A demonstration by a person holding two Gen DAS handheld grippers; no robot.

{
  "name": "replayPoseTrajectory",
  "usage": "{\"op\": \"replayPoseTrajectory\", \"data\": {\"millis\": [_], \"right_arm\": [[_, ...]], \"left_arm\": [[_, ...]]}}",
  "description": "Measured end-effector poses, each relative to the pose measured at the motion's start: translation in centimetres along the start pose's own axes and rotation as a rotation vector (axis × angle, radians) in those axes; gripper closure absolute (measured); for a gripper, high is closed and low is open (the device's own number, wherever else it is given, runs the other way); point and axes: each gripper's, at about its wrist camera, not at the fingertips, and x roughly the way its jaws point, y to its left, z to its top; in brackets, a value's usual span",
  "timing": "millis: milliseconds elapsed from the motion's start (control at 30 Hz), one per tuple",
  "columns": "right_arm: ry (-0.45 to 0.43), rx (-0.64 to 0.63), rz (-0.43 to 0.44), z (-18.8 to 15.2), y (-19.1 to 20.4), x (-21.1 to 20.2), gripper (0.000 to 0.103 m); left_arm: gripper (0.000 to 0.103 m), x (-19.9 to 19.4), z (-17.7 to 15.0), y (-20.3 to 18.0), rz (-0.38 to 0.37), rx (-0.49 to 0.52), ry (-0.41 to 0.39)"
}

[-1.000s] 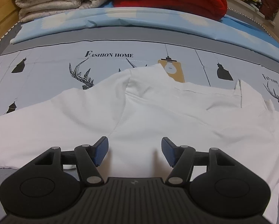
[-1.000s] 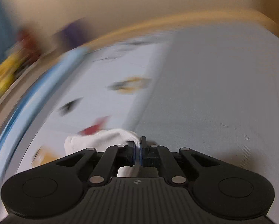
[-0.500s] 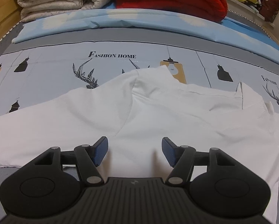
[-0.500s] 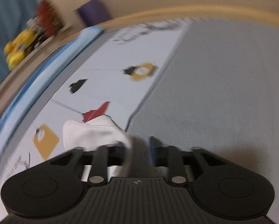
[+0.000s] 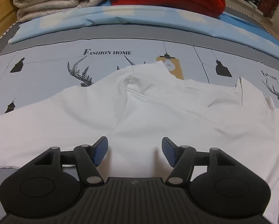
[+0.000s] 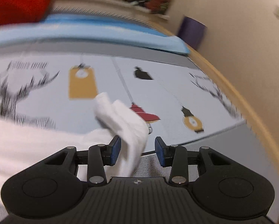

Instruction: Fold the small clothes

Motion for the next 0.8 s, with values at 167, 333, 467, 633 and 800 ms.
{"op": "replayPoseTrajectory", "data": {"millis": [167, 333, 467, 633, 800], "right_arm": [[-0.009, -0.106, 0.005, 0.9, 2.6, 0.6, 0.061], [0.002, -0.032, -0.039, 0.5, 2.3, 1.6, 0.097], [-0.068, 0.578, -0.146, -1.1, -5.5, 0.2, 0.099], [0.108, 1.158, -0.262, -7.9, -11.9, 0.5, 0.096], [0.109, 1.255, -0.457, -8.1, -12.2, -2.4, 0.083]], "left_arm": [[0.034, 0.2, -0.1, -0.5, 0.001, -0.001, 0.000], [0.033, 0.2, -0.3, -0.8, -0.002, 0.015, 0.003], [0.033, 0.2, -0.1, -0.3, 0.003, -0.001, -0.001], [0.033, -0.1, 0.0, -0.2, -0.002, -0.005, -0.006], [0.031, -0.3, 0.3, 0.6, -0.002, -0.028, -0.019]]}}
